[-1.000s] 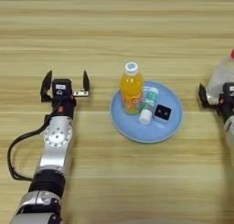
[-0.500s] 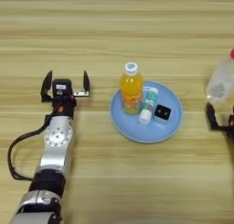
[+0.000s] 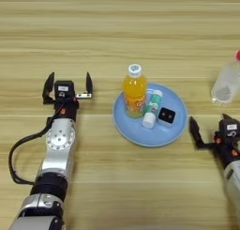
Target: Move the objects on the table
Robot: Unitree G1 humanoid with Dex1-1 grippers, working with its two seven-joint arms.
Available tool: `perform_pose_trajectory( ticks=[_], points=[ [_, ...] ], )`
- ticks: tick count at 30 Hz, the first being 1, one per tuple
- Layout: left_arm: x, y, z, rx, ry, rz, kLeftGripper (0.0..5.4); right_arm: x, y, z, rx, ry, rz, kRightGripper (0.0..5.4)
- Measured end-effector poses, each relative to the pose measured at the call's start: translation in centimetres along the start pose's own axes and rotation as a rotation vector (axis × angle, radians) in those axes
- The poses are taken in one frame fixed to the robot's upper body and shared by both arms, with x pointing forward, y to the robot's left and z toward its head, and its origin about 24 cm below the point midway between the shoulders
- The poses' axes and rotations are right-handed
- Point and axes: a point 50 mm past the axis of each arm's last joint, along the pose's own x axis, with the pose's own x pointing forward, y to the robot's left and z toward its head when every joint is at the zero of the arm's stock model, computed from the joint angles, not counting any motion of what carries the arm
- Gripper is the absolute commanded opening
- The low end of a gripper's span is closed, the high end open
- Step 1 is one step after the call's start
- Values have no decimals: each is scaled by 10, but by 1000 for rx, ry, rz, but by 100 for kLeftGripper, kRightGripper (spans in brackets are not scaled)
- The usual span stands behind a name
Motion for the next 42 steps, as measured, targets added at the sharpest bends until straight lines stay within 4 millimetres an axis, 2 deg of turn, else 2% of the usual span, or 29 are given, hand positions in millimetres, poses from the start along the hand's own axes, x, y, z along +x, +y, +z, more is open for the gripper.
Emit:
perform_pose_trajectory(
  ticks=[6,16,26,33,42],
  points=[
    [0,0,0,0,2,-1,540,3,-6,26,-6,-91,-19,538],
    [2,-1,-2,0,9,-5,540,3,-11,35,-25,-119,-44,538],
    [2,-1,-2,-1,-3,-6,540,13,0,48,-35,-199,20,538],
    [4,-1,18,-6,-99,-8,540,31,5,54,-37,-235,45,538],
    [-20,-5,39,-6,-163,-109,540,48,13,59,-33,-263,74,538]
  ],
)
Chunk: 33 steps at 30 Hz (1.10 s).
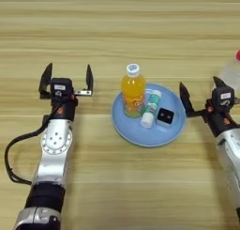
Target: Move the objects on the table
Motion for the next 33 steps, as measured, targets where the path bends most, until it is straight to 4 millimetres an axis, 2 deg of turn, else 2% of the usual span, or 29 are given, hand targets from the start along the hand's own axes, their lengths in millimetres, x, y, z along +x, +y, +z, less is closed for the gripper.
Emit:
perform_pose_trajectory(
  ticks=[5,11,18,24,33],
  points=[
    [-7,2,6,-6,7,-76,540,8,3,0,0,-13,9,538],
    [-14,20,15,-23,13,-148,540,12,3,-1,1,-18,-4,538],
    [-29,21,22,19,23,-307,540,20,-3,-4,-4,-14,-34,538],
    [-39,9,17,2,48,-432,540,33,-8,-7,-20,-10,-46,538],
    [-46,-19,9,-53,65,-573,540,32,-8,-19,-19,28,-36,538]
  ],
)
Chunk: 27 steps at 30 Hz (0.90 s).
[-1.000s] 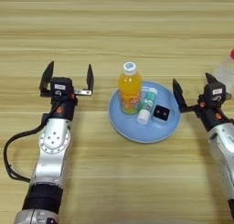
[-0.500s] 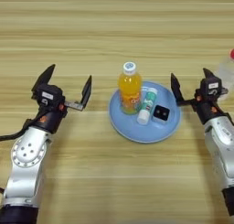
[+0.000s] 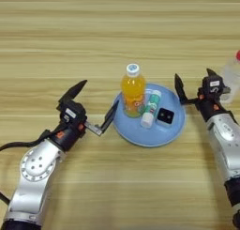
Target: Move the objects on the table
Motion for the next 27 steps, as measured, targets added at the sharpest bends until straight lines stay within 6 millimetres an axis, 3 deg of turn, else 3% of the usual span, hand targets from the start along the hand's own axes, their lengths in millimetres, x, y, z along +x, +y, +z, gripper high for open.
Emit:
perform_pose_trajectory(
  ticks=[7,27],
  points=[
    [5,-19,-10,-45,24,-94,540,4,-1,1,-1,-11,-3,538],
    [24,-16,-29,-70,68,-54,540,4,-1,1,-1,-17,-8,538]
  ],
)
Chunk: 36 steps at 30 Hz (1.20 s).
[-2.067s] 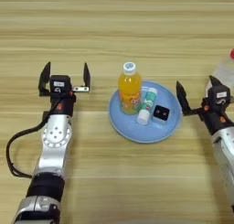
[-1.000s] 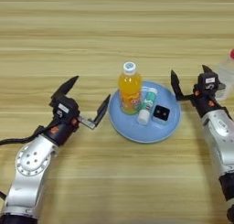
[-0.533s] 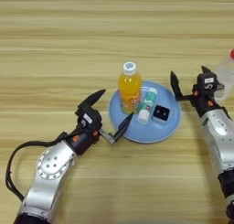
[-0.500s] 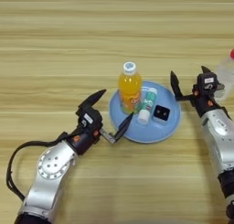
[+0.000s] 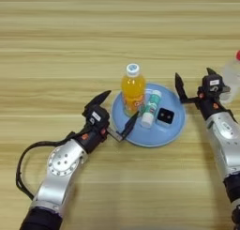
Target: Move the objects on the table
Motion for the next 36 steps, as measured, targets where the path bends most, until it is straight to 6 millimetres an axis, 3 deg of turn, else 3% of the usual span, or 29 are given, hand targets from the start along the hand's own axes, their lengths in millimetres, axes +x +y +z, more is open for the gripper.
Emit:
perform_pose_trajectory(
  ticks=[24,36],
  points=[
    [29,-12,6,-29,-46,-64,540,0,2,-2,4,3,-12,538],
    [42,8,-3,-48,-8,15,540,0,2,-2,5,3,-11,538]
  ],
)
